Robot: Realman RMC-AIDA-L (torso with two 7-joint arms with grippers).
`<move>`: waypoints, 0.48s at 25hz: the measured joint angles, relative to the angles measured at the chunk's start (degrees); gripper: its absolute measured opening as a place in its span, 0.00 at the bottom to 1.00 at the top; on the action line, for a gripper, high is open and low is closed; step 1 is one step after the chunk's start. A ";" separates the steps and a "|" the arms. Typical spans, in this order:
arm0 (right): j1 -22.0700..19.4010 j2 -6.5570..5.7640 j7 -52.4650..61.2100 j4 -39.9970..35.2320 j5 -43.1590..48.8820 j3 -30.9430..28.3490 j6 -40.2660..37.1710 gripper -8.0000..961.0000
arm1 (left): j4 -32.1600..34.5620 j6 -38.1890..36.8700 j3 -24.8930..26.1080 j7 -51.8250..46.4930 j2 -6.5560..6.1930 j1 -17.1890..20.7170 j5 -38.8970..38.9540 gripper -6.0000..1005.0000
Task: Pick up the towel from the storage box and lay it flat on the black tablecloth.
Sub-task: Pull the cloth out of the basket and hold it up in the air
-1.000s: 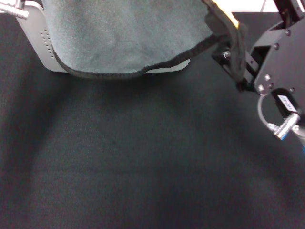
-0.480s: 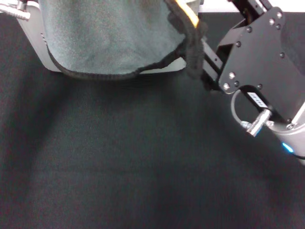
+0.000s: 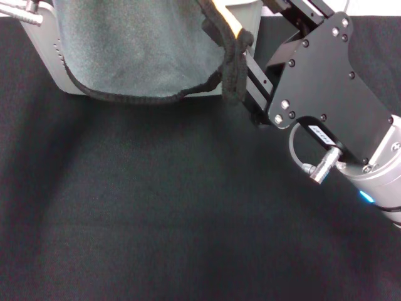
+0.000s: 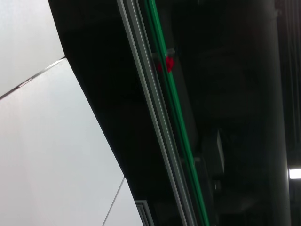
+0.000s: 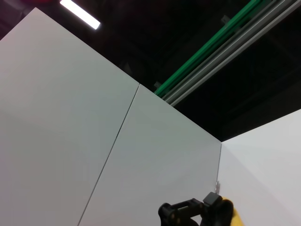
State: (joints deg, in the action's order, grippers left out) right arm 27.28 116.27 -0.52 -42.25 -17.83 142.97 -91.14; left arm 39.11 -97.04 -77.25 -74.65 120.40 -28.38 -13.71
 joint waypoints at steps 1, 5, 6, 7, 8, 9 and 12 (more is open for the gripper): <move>0.00 0.00 -0.01 -0.09 0.00 0.01 0.04 0.49 | 0.00 0.01 -0.01 0.02 0.00 -0.01 0.00 0.04; 0.02 0.00 0.00 -0.86 0.00 0.03 1.19 0.48 | 0.00 0.05 -0.02 0.11 0.00 0.00 0.03 0.04; 0.04 0.00 0.00 -0.94 0.00 0.03 1.37 0.48 | 0.00 0.07 -0.06 0.26 0.00 0.02 0.14 0.04; 0.06 0.00 -0.01 -1.03 0.00 0.03 1.50 0.47 | 0.00 0.09 -0.13 0.54 0.00 0.07 0.31 0.04; 0.09 0.00 0.00 -1.12 0.00 0.03 1.57 0.46 | 0.00 0.11 -0.20 0.78 0.00 0.11 0.46 0.04; 0.09 0.00 0.00 -1.12 0.00 0.03 1.57 0.45 | 0.00 0.11 -0.27 1.14 -0.01 0.18 0.57 0.04; 0.12 0.00 -0.01 -1.66 0.06 0.03 1.67 0.39 | 0.00 0.11 -0.28 1.74 -0.01 0.28 0.67 0.04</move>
State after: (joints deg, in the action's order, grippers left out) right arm 27.40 116.27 -0.53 -43.91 -17.77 143.00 -89.47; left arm 39.11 -96.93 -77.53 -72.91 120.40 -28.10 -13.04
